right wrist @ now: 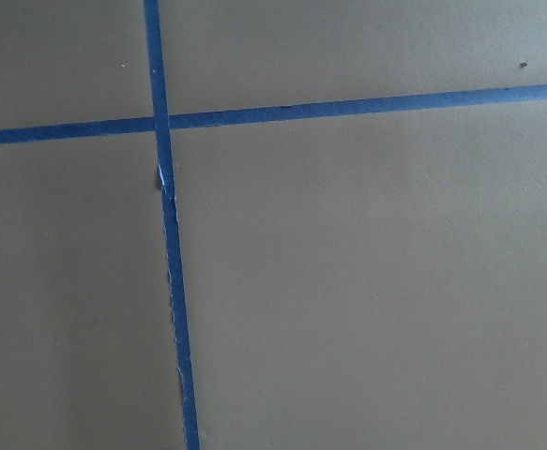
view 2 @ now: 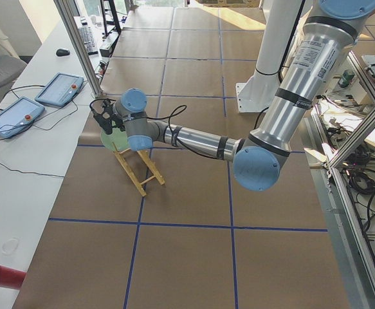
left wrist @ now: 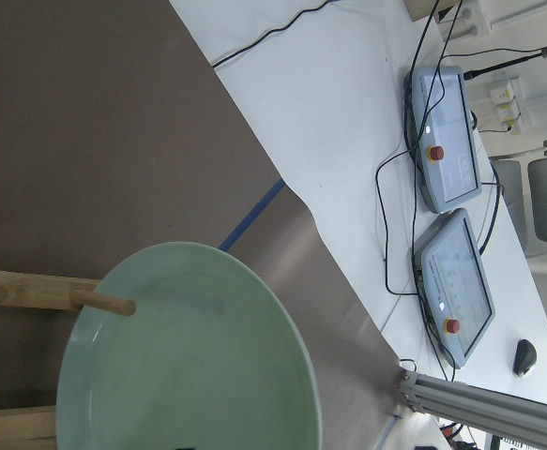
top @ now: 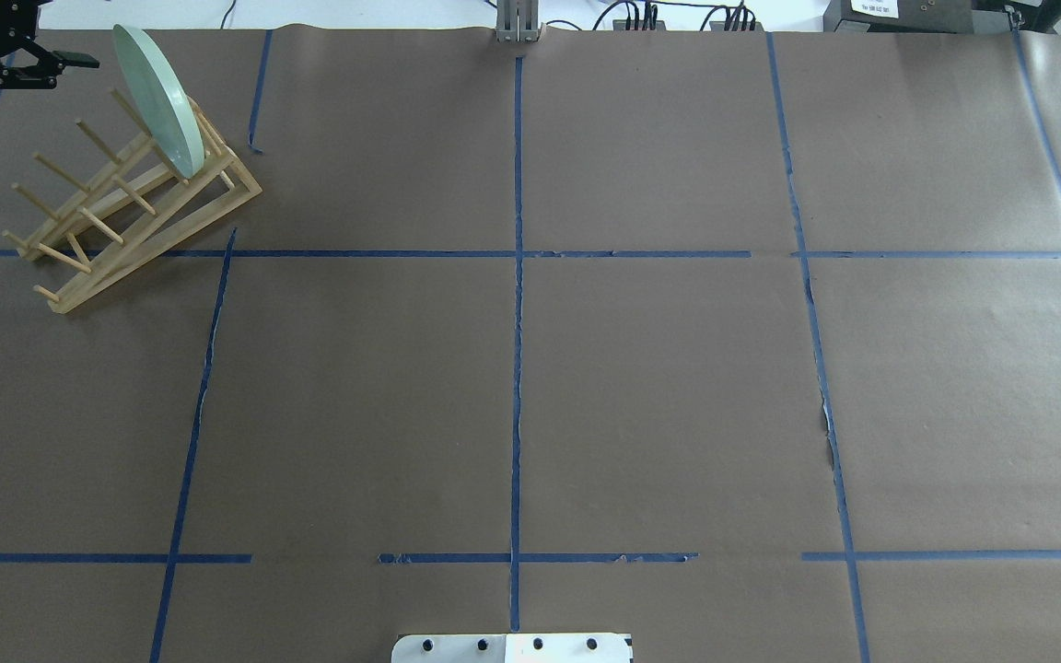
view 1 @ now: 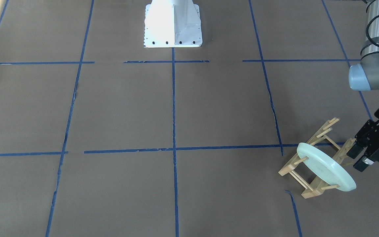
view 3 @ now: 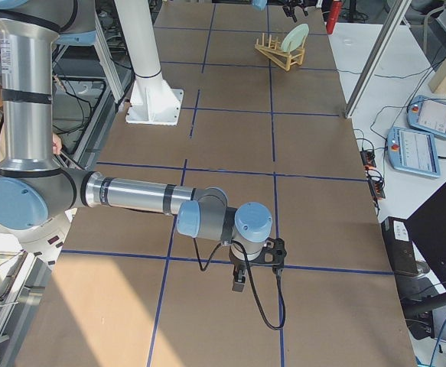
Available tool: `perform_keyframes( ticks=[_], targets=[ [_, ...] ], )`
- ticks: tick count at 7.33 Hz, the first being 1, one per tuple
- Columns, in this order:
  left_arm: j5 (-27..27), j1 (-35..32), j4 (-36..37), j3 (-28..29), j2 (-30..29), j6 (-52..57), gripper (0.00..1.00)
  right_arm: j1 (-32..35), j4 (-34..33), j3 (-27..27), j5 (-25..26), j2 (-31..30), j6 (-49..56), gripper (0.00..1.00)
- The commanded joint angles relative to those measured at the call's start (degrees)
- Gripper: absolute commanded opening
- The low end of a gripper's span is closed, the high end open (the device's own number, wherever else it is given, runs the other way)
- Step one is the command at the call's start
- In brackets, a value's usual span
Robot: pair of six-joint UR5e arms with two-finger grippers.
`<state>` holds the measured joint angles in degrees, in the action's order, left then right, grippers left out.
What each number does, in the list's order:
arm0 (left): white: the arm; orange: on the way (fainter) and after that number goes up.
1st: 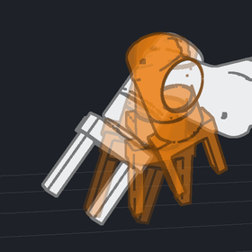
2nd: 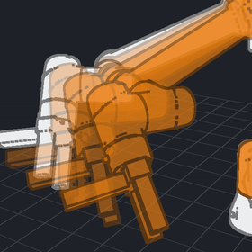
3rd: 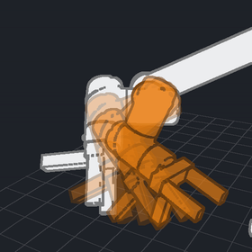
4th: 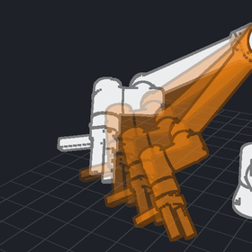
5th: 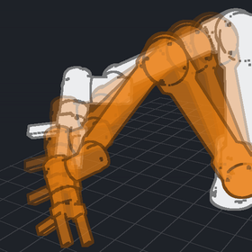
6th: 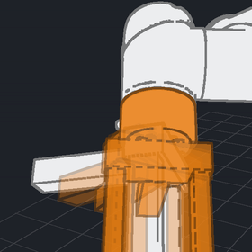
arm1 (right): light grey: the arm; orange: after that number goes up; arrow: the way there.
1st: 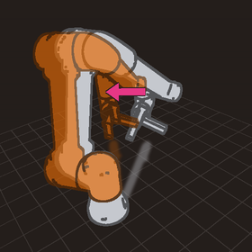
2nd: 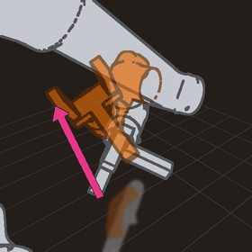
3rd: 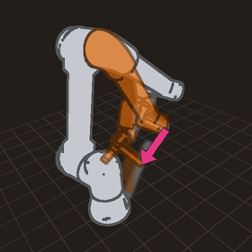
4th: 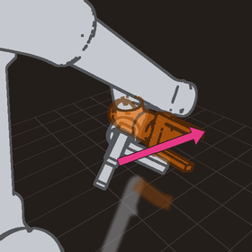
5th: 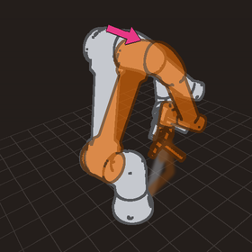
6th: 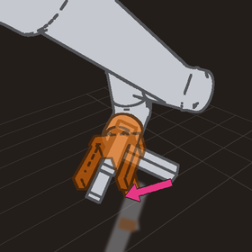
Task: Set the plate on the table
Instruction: 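Grasp the rim of the pale green plate with the left gripper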
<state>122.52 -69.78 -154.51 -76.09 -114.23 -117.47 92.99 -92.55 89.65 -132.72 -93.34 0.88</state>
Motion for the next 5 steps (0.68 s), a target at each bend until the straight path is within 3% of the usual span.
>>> perform_keyframes(
  ticks=[1,3,5],
  targets=[
    [-1.84,0.44,-0.18,2.61,-2.23,-2.24,0.74,0.0,0.0,0.0,0.0,0.0,0.0,1.0],
    [-2.28,1.4,-0.26,2.61,-2.14,-2.24,0.61,0.0,0.0,0.0,0.0,0.0,0.0,1.0],
    [-3.34,1.93,-0.26,2.61,-2.32,-2.24,0.57,0.0,0.0,0.0,0.0,0.0,0.0,1.0]
  ],
)
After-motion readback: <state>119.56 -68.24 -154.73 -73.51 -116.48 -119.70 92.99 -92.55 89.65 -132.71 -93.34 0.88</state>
